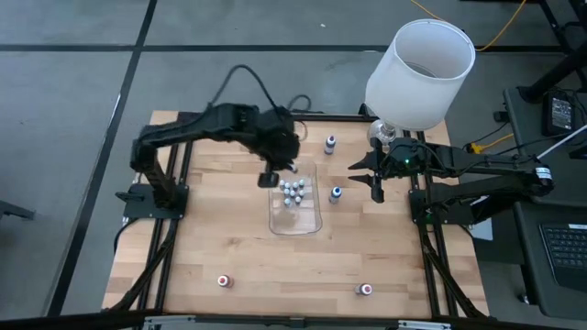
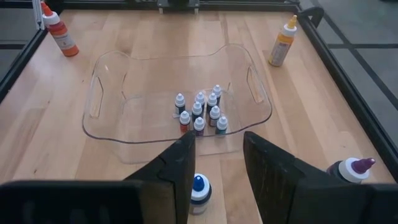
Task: Pick & Place food coloring
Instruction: Put the small blue food coloring into the transparent bin, then put the large red food coloring into the transparent bin
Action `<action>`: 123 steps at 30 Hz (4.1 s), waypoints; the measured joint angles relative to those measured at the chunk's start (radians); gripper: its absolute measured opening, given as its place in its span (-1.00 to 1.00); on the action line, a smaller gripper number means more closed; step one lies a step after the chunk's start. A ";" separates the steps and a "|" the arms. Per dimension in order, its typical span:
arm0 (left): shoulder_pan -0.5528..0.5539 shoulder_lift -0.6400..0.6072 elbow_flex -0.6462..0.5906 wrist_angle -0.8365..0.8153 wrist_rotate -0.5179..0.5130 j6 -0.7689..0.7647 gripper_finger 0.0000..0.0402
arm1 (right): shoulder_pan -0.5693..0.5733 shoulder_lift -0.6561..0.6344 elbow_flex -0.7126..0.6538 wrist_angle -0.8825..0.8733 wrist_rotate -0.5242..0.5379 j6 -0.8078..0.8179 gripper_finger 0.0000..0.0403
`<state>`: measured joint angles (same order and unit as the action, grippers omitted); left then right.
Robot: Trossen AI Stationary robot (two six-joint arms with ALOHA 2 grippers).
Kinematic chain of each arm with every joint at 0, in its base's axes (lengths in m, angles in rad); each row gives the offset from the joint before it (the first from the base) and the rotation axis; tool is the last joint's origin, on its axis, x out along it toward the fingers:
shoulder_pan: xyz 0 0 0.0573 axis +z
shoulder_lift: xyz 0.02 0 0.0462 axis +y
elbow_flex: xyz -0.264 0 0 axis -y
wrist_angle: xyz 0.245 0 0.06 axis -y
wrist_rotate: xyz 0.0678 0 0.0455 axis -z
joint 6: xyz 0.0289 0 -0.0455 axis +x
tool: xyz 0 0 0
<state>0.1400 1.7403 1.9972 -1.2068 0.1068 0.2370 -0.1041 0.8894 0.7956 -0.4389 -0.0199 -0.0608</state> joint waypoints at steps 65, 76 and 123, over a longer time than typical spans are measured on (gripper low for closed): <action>-0.072 0.238 -0.537 0.684 -0.026 -0.216 -0.41 | 0.000 0.000 0.000 0.000 0.000 0.000 -0.32; -0.175 0.118 -0.302 0.412 -0.087 -0.063 -0.35 | 0.000 0.000 0.000 -0.001 0.000 0.000 -0.32; -1.208 -0.181 -0.804 0.253 -0.500 -1.384 0.12 | 0.000 0.000 0.000 0.000 0.000 0.000 -0.32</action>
<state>-1.0675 1.5589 1.1929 -0.9536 -0.3935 -1.1471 -0.1043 0.8894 0.7956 -0.4385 -0.0196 -0.0608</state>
